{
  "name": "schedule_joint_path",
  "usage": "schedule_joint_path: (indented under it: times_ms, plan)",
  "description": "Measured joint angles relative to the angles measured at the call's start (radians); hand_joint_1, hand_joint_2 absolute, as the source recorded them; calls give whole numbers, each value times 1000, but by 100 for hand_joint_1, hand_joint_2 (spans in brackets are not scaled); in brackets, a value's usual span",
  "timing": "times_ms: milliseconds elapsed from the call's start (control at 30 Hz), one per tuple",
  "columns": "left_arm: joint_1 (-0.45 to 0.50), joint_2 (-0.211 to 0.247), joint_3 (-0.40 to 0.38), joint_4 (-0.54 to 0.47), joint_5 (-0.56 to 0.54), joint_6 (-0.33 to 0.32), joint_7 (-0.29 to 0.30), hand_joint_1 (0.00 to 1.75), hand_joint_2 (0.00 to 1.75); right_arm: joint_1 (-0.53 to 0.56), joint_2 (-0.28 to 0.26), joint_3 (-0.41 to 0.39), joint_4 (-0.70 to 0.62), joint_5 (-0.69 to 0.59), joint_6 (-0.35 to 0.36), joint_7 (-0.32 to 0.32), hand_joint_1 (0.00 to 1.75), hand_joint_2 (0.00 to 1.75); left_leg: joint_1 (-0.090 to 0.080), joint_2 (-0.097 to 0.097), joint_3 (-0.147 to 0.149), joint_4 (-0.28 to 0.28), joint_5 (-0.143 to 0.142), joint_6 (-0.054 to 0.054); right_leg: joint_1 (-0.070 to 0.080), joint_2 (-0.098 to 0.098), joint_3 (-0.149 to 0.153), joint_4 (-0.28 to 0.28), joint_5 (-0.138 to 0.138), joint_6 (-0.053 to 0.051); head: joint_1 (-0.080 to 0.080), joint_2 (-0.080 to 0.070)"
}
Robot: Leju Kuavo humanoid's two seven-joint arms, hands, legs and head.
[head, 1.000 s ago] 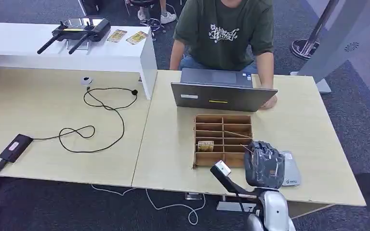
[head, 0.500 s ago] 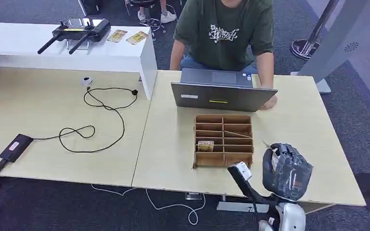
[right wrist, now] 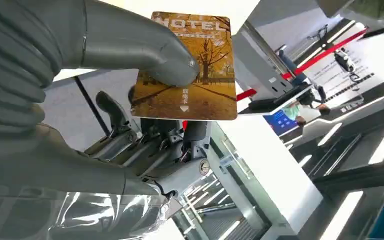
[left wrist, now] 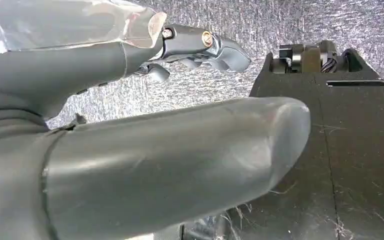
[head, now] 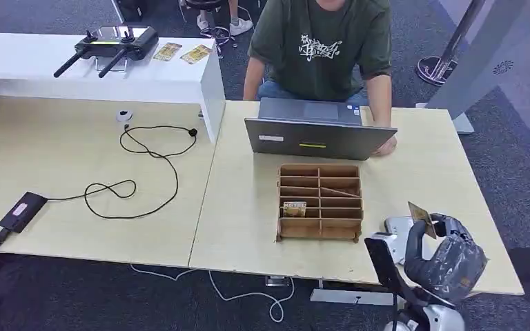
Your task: Pass the card to the sensor for recognition and then transmit it.
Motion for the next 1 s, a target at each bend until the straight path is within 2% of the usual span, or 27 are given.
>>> schedule_joint_path:
  times_ms: [367,533,600,900,1000]
  plan:
    - [0,-4,0,0,2,5,5,0,0,27,31,-66,-29,-140,-59,-44,150,175,0,0,0,0,0,0,0,0,0,0,0,0,0,0]
    - [0,-5,0,0,2,7,6,0,0,37,41,-89,-39,-175,-59,-61,148,175,0,0,0,0,0,0,0,0,0,0,0,0,0,0]
    - [0,-5,0,0,2,7,6,0,0,42,45,-95,-44,-201,-59,-73,141,175,0,0,0,0,0,0,0,0,0,0,0,0,0,0]
    - [1,-5,0,0,-3,15,6,0,0,68,64,-146,-77,-267,-59,-134,152,175,0,0,0,0,0,0,0,0,0,0,0,0,0,0]
    - [1,-6,0,0,-3,15,6,0,0,73,68,-164,-87,-291,-59,-160,150,175,0,0,0,0,0,0,0,0,0,0,0,0,0,0]
